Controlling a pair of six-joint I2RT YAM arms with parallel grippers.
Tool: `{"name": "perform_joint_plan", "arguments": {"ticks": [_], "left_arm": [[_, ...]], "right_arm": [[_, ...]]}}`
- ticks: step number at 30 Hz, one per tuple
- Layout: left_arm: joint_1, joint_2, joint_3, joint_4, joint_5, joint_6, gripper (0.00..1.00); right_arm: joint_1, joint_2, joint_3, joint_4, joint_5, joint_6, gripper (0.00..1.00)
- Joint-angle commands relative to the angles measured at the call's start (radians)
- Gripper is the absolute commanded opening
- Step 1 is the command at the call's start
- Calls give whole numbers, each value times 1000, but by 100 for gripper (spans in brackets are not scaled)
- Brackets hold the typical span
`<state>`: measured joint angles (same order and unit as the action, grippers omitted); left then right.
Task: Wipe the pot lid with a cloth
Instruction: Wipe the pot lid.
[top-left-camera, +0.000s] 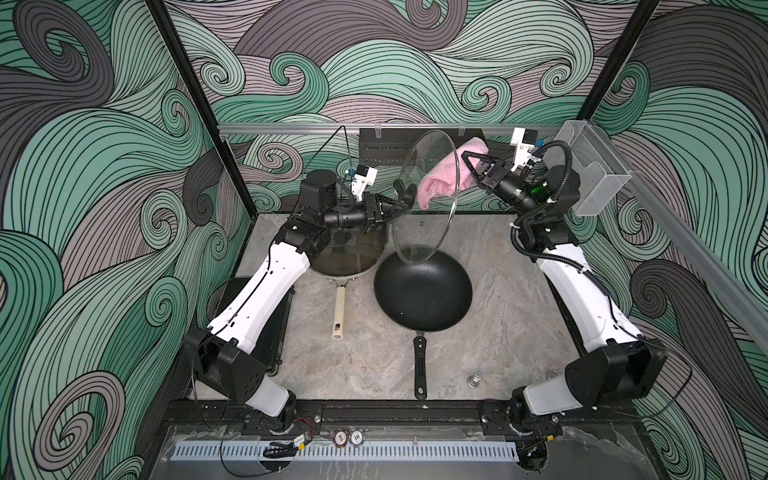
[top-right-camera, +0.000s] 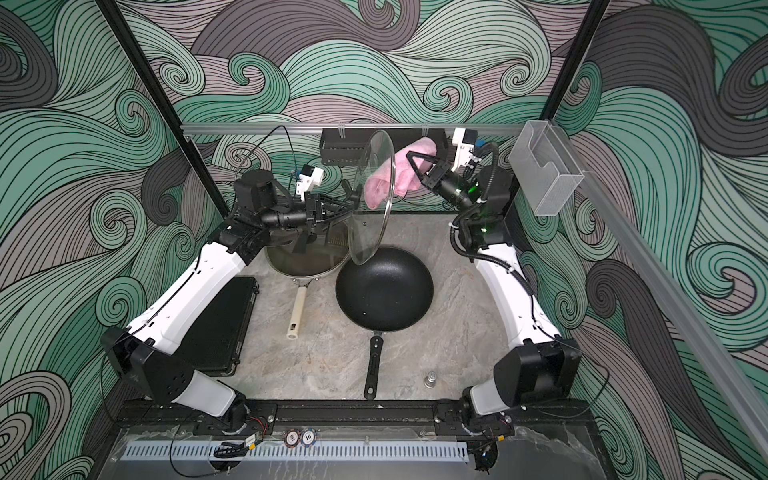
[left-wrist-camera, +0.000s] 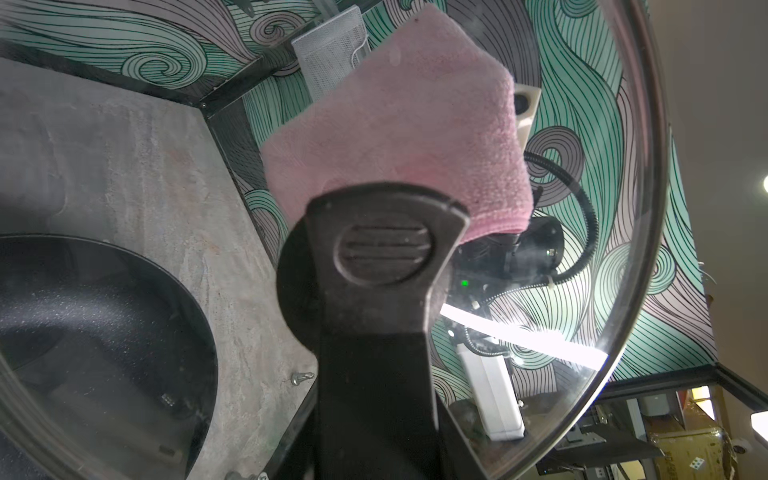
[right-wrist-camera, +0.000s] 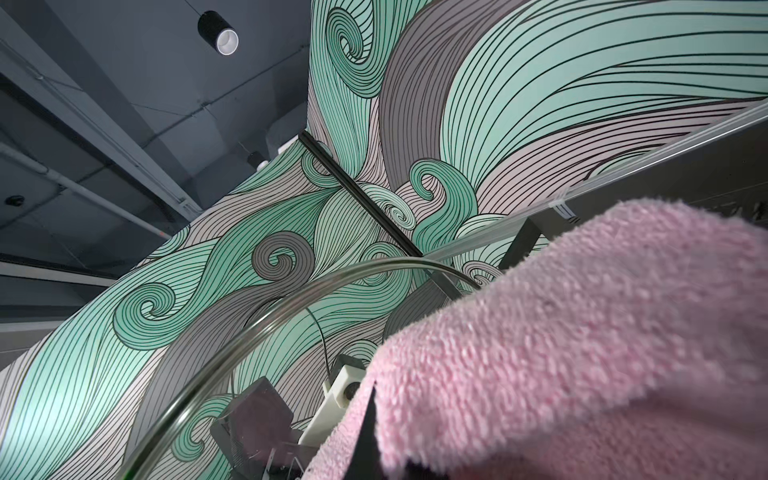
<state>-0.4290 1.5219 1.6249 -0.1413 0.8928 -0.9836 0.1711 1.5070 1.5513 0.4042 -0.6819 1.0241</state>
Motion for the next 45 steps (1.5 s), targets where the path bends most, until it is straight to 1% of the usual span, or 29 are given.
{"name": "perform_joint_plan", "arguments": {"ticks": [1,3,6,9,12,16,20,23,25,27,30,33,35,37,40,41,43,45], "left_arm": [[-24,-55,29,253,61,6,0],[-28,-54,30,245,63,7,0],[-25,-49,47,123,39,72,0],[-16,-54,42,46,-23,107,0],[-8,-54,31,43,-64,104,0],[-2,-53,26,89,-76,84,0],[12,-56,8,176,-84,36,0],[19,-43,27,184,-76,23,0],[24,-47,22,228,-81,5,0],[28,-45,23,280,-79,-32,0],[28,-36,49,304,-69,-39,0],[30,-12,75,331,-59,-57,0],[30,10,102,338,-45,-62,0],[30,21,109,379,-53,-84,0],[24,55,125,503,-52,-169,0],[21,68,140,530,-44,-184,0],[11,88,177,529,-36,-193,0],[4,92,184,556,-49,-220,0]], "right_arm": [[35,23,43,92,-3,50,0],[49,49,72,87,-2,59,0],[68,81,125,54,-35,56,0],[75,63,103,76,-29,73,0],[74,38,60,89,-31,93,0],[71,15,-18,190,-43,163,0],[68,5,-60,269,-69,214,0],[62,-11,-98,312,-89,244,0],[50,-24,-127,327,-91,272,0],[38,-22,-158,380,-96,333,0],[34,-4,-174,453,-130,427,0],[44,0,-194,491,-161,486,0],[53,-18,-214,467,-178,476,0],[70,-44,-237,394,-183,437,0],[101,-67,-260,307,-199,379,0],[106,-69,-270,307,-200,379,0],[110,-68,-296,339,-197,399,0],[112,-54,-310,385,-188,428,0]]}}
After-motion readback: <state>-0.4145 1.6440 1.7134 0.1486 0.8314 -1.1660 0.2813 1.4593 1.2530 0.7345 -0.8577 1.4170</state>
